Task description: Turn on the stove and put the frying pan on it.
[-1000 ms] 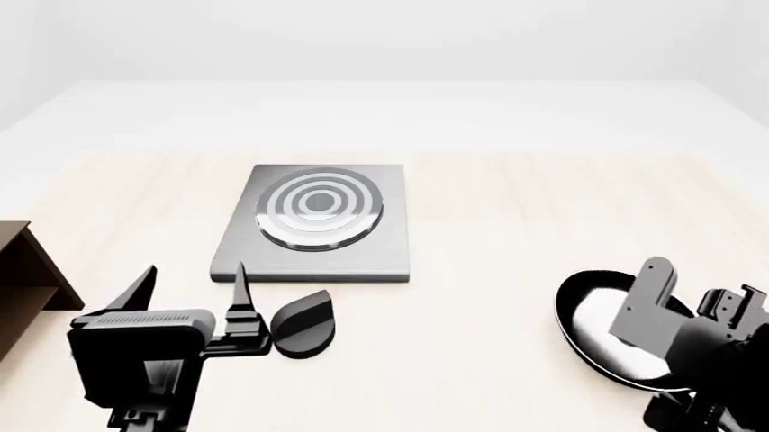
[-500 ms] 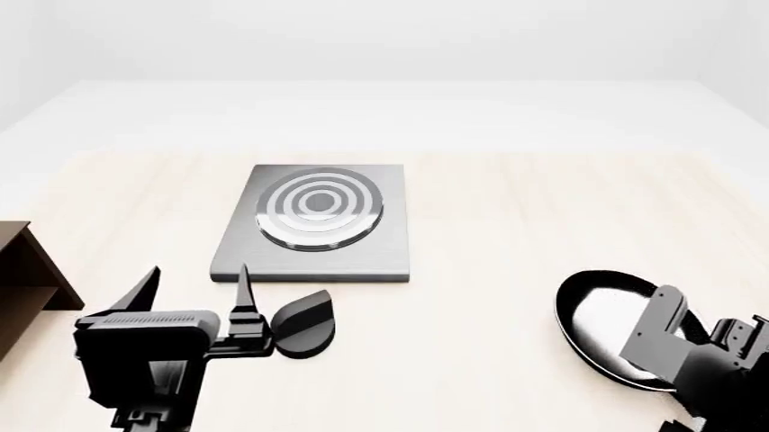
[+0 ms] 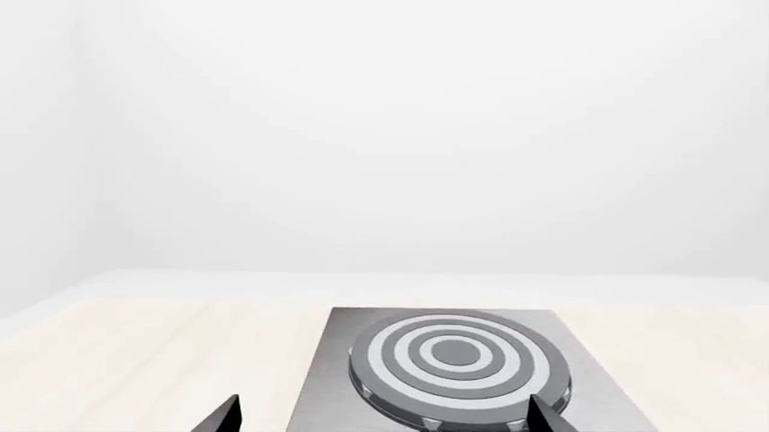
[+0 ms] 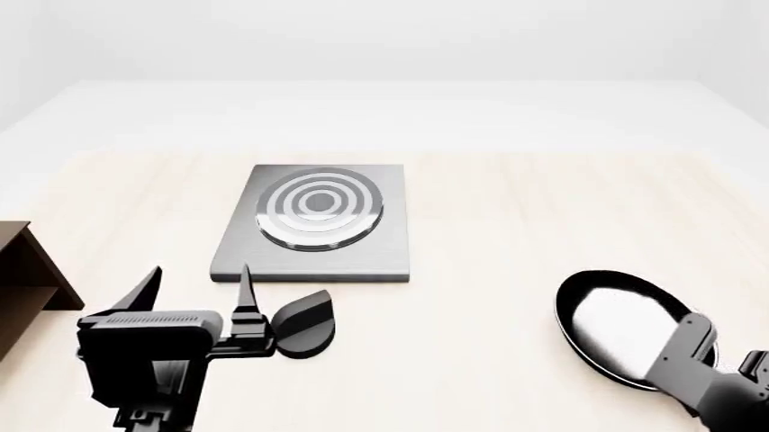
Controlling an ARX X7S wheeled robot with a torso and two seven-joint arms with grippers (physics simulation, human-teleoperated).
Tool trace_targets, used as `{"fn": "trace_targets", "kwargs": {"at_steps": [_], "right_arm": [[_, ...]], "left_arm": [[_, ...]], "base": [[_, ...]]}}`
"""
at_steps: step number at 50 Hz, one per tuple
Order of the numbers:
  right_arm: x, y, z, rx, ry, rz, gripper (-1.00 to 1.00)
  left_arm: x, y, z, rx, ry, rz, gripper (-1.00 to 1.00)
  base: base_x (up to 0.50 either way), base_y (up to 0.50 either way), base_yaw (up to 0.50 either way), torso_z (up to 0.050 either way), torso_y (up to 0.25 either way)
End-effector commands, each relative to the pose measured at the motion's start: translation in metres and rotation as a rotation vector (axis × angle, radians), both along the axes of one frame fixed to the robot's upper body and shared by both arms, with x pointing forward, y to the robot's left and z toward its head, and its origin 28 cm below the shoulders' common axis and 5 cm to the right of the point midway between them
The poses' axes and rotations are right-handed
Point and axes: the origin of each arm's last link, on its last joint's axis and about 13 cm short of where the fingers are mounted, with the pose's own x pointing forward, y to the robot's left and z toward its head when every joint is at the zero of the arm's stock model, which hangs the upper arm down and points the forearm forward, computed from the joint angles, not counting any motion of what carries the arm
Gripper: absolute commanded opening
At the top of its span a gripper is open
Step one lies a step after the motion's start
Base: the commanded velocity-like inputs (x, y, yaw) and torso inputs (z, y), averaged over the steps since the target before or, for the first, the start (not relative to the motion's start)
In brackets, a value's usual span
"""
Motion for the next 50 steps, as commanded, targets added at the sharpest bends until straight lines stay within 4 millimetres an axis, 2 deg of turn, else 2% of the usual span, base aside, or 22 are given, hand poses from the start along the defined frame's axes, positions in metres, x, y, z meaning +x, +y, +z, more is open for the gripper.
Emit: {"fn": "trace_targets", "kwargs": {"at_steps": [1, 8, 21, 22, 29, 39, 50], "right_arm": [[0.0, -0.008, -0.006, -0.005, -0.029, -0.034, 1.0], [0.003, -0.011, -0.008, -0.005, -0.058, -0.048, 1.0], [0.003, -0.011, -0.026, 0.004, -0.048, -0.017, 1.0], [0.003, -0.011, -0.028, 0.005, -0.042, -0.016, -1.0], [0.001, -0.011, -0.03, 0.017, -0.042, -0.009, -1.0], [0.004, -0.01, -0.019, 0.022, -0.083, -0.006, -1.0], [0.013, -0.003, 0.017, 0.047, -0.19, 0.037, -1.0]], "left_arm": [[0.001, 0.0, 0.0, 0.004, 0.002, 0.002, 1.0], [0.0, -0.001, 0.001, 0.007, -0.001, 0.0, 1.0], [0.0, -0.001, 0.002, 0.007, -0.002, 0.001, 1.0], [0.0, -0.001, 0.001, 0.007, -0.001, 0.001, 1.0], [0.0, -0.001, 0.001, 0.006, -0.002, 0.003, 1.0], [0.0, -0.001, 0.001, 0.005, -0.002, 0.002, 1.0], [0.0, -0.001, 0.001, 0.003, -0.004, 0.002, 1.0]], "base": [[0.0, 0.0, 0.0, 0.0, 0.0], [0.0, 0.0, 0.0, 0.0, 0.0], [0.0, 0.0, 0.0, 0.0, 0.0], [0.01, 0.0, 0.0, 0.0, 0.0], [0.0, 0.0, 0.0, 0.0, 0.0], [0.0, 0.0, 0.0, 0.0, 0.0], [0.0, 0.0, 0.0, 0.0, 0.0]]}}
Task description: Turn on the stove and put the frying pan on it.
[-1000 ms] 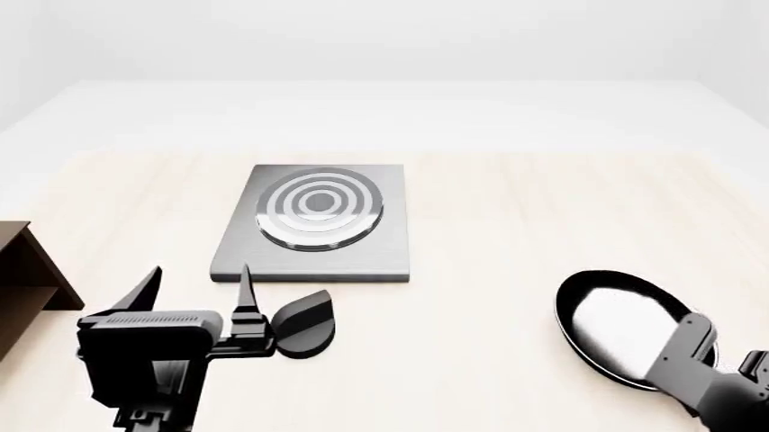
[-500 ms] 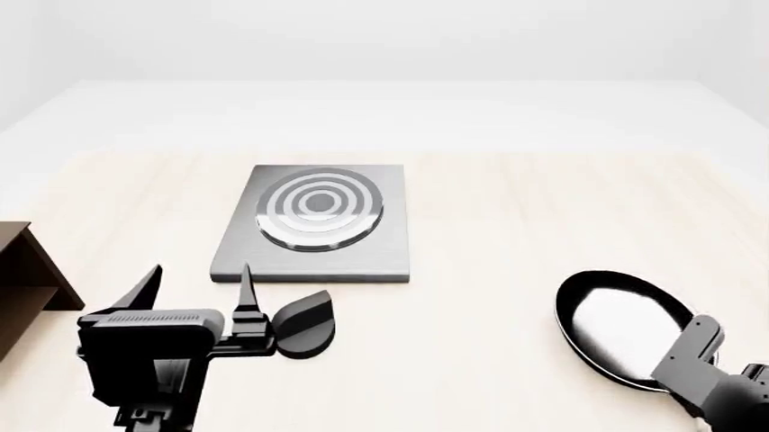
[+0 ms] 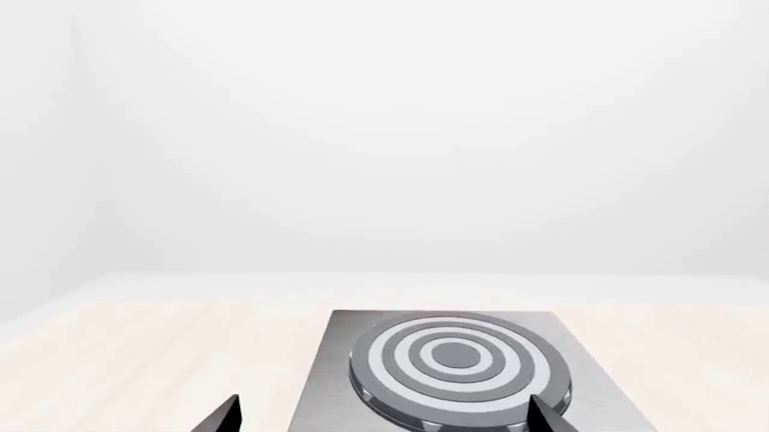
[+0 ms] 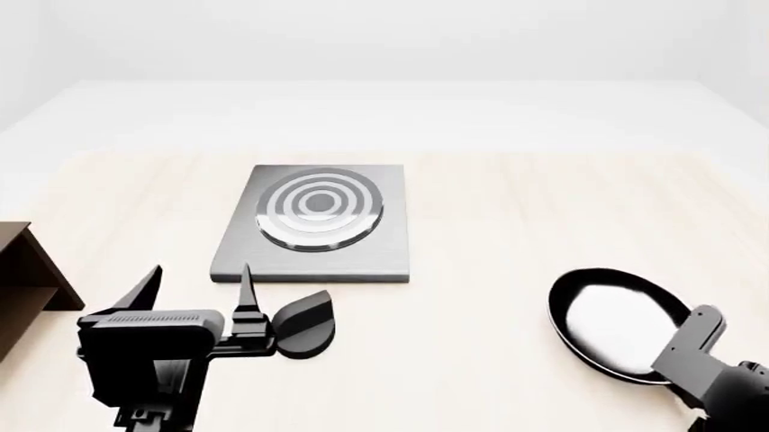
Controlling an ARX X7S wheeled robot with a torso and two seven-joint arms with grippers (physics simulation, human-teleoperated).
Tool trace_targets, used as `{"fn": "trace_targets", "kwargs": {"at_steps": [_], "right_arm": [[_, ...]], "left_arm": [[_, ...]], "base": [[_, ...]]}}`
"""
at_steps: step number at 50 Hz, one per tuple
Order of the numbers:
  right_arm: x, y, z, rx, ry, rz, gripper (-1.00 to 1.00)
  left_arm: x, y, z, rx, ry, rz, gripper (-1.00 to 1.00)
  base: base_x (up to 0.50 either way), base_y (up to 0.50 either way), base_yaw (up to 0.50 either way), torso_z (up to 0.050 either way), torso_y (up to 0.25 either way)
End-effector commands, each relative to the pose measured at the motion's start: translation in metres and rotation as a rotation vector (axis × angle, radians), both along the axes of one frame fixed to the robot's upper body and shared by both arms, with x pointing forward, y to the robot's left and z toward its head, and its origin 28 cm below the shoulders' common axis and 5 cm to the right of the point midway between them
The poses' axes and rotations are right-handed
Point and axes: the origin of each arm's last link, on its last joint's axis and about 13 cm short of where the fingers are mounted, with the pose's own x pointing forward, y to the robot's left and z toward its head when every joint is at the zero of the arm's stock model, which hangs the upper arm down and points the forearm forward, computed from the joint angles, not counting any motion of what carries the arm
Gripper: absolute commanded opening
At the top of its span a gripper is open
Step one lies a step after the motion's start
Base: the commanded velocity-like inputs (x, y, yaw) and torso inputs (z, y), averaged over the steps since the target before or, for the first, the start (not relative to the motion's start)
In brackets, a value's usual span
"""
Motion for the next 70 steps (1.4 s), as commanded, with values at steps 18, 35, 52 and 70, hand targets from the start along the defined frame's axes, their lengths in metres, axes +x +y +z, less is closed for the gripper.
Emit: {"fn": "trace_targets", "kwargs": {"at_steps": [18, 35, 52, 70], "right_arm": [[0.007, 0.017, 0.071, 0.044, -0.213, 0.083, -1.0], [0.012, 0.022, 0.109, 0.028, -0.307, 0.113, -1.0], [0.02, 0.03, 0.134, 0.022, -0.375, 0.158, -1.0], [0.037, 0.043, 0.154, 0.045, -0.482, 0.199, -1.0]], "left_arm": [[-0.001, 0.0, 0.001, -0.002, -0.007, 0.003, 1.0], [-0.001, 0.001, 0.003, -0.004, -0.009, 0.004, 1.0], [-0.001, 0.002, 0.005, -0.001, -0.014, 0.009, 1.0], [0.0, 0.002, 0.002, -0.005, -0.01, 0.01, 1.0]], "base": [[0.0, 0.0, 0.0, 0.0, 0.0], [0.0, 0.0, 0.0, 0.0, 0.001], [0.0, 0.0, 0.0, 0.0, 0.001], [0.0, 0.0, 0.0, 0.0, 0.002]]}}
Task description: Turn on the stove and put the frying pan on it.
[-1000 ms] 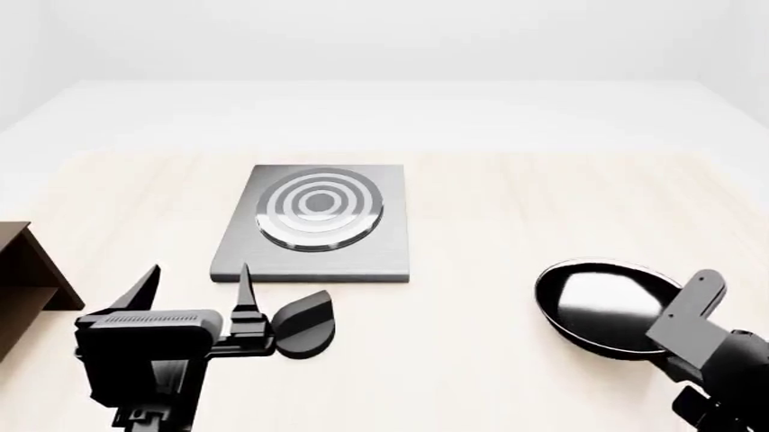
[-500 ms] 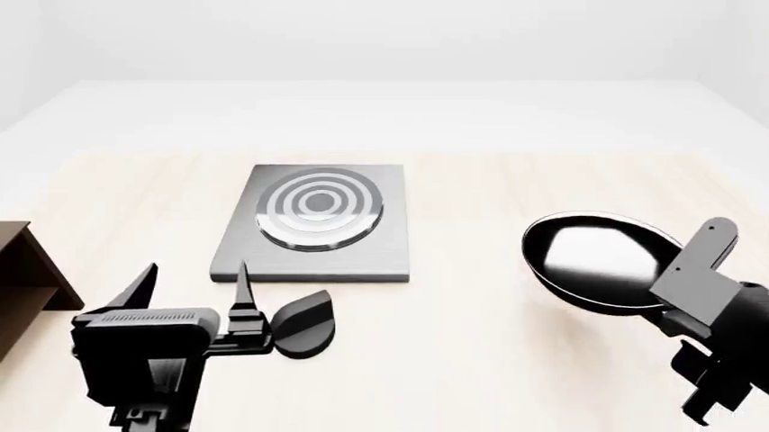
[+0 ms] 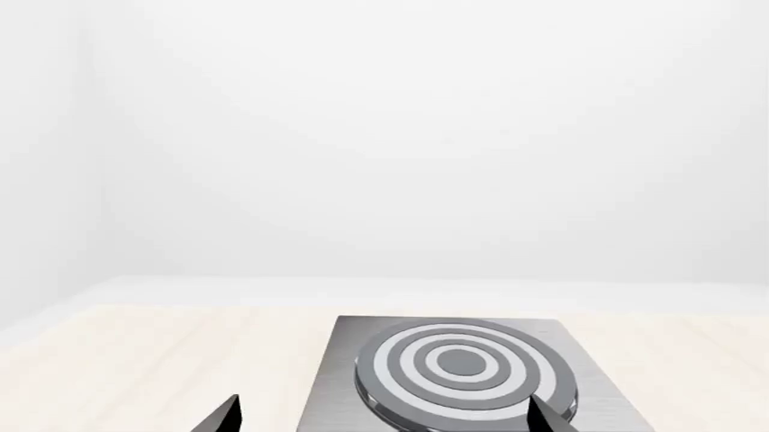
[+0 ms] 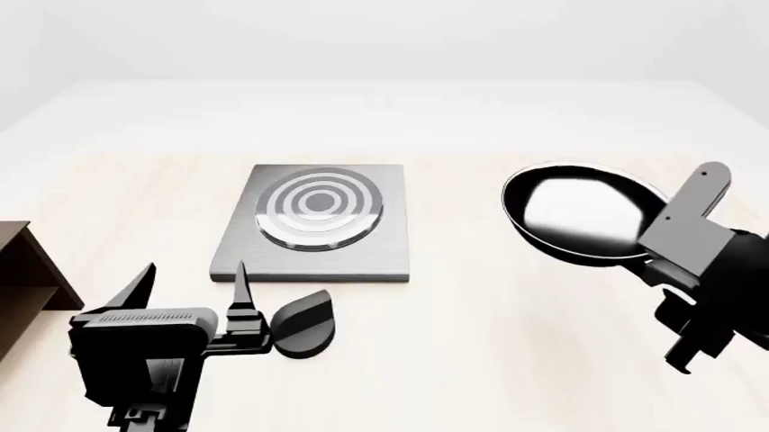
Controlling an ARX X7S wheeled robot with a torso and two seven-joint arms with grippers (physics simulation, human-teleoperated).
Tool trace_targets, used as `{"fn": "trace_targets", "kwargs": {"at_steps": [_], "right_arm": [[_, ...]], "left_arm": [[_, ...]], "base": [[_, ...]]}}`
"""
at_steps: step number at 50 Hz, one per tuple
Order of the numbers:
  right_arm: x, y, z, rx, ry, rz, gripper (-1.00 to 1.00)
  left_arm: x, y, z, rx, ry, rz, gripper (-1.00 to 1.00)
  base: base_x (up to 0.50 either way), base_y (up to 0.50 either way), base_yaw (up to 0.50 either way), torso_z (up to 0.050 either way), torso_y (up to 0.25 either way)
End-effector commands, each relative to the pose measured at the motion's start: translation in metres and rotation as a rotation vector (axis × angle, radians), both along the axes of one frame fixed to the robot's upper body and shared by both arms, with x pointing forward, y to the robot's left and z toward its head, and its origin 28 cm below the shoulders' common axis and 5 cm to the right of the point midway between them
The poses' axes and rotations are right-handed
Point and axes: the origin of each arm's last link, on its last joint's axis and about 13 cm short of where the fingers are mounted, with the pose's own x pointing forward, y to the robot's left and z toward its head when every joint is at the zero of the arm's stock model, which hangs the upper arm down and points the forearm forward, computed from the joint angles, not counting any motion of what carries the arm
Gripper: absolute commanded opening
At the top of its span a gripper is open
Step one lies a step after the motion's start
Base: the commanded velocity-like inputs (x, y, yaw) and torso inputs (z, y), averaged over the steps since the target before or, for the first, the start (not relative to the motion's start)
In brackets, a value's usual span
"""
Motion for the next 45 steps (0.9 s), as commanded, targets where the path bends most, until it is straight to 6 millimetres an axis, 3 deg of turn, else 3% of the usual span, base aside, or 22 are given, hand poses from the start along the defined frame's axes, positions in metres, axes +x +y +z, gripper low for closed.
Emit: {"fn": "trace_targets", "kwargs": {"at_steps": [1, 45], "right_arm": [[0.01, 0.003, 0.035, -0.047, -0.227, -0.013, -1.0], [0.072, 0.051, 0.051, 0.045, -0.39, 0.14, -1.0]], "left_arm": [[0.0, 0.0, -0.001, -0.001, 0.001, 0.0, 1.0], [0.0, 0.002, -0.004, -0.014, 0.001, 0.007, 1.0]], "base": [[0.0, 0.0, 0.0, 0.0, 0.0], [0.0, 0.0, 0.0, 0.0, 0.001]]}}
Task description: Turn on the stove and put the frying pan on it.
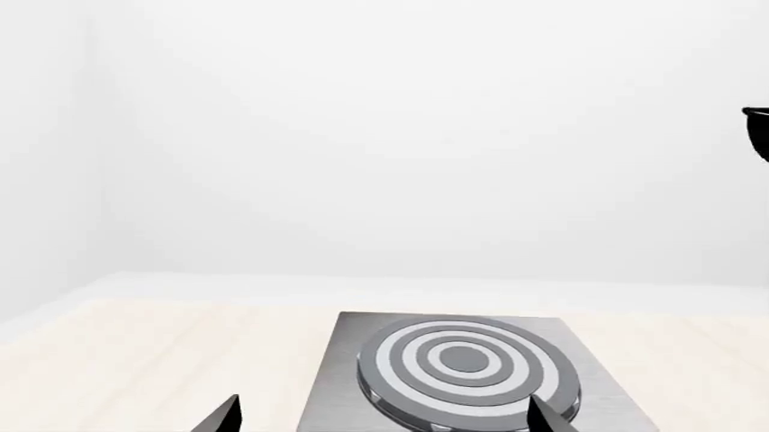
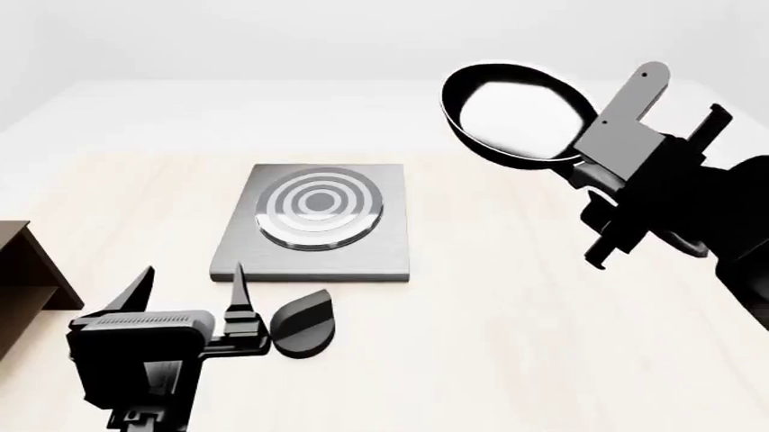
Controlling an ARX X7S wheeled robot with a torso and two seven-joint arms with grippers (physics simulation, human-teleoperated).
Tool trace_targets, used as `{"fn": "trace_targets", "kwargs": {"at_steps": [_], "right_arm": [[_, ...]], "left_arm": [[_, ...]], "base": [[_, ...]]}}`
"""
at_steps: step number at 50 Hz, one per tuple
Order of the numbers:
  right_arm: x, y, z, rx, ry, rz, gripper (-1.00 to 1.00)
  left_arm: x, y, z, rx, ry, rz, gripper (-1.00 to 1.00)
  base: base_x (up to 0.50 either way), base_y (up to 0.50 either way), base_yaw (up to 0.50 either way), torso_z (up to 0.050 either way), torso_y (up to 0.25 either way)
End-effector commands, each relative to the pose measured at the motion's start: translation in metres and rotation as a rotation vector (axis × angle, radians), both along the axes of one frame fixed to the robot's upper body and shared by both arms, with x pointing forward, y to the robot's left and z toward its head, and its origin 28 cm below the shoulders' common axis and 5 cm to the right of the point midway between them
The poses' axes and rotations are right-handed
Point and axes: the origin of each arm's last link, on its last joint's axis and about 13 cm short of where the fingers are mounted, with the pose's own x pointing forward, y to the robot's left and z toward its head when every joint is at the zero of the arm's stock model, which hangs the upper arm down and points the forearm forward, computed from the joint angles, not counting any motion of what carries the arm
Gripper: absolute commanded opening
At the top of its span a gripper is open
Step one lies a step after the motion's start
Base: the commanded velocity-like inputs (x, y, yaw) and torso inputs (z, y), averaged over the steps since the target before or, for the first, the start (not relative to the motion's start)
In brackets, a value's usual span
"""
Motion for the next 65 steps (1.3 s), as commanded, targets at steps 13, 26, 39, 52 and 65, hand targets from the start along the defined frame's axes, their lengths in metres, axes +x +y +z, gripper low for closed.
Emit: {"fn": "trace_targets", "kwargs": {"at_steps": [13, 26, 39, 52, 65], "right_arm": [[0.028, 0.024, 0.024, 0.012, -0.207, 0.04, -1.0], [0.043, 0.043, 0.026, 0.033, -0.227, 0.095, -1.0], [0.051, 0.057, 0.026, 0.046, -0.249, 0.137, -1.0], [0.059, 0.075, 0.022, 0.061, -0.245, 0.195, -1.0], [0.067, 0.09, 0.017, 0.068, -0.237, 0.239, -1.0]], "left_arm": [[0.001, 0.001, 0.0, -0.002, -0.001, 0.004, 1.0], [0.001, 0.002, 0.0, -0.002, -0.003, 0.004, 1.0], [0.001, 0.001, 0.0, -0.001, -0.004, 0.005, 1.0], [0.001, 0.002, -0.001, -0.005, -0.006, 0.007, 1.0], [0.001, 0.002, -0.002, -0.007, -0.007, 0.008, 1.0]], "base": [[0.0, 0.0, 0.0, 0.001, 0.002], [0.0, 0.0, 0.0, 0.0, 0.002], [0.0, 0.0, 0.0, 0.0, 0.002], [0.0, 0.0, 0.0, 0.001, 0.002], [0.0, 0.0, 0.0, 0.0, 0.002]]}}
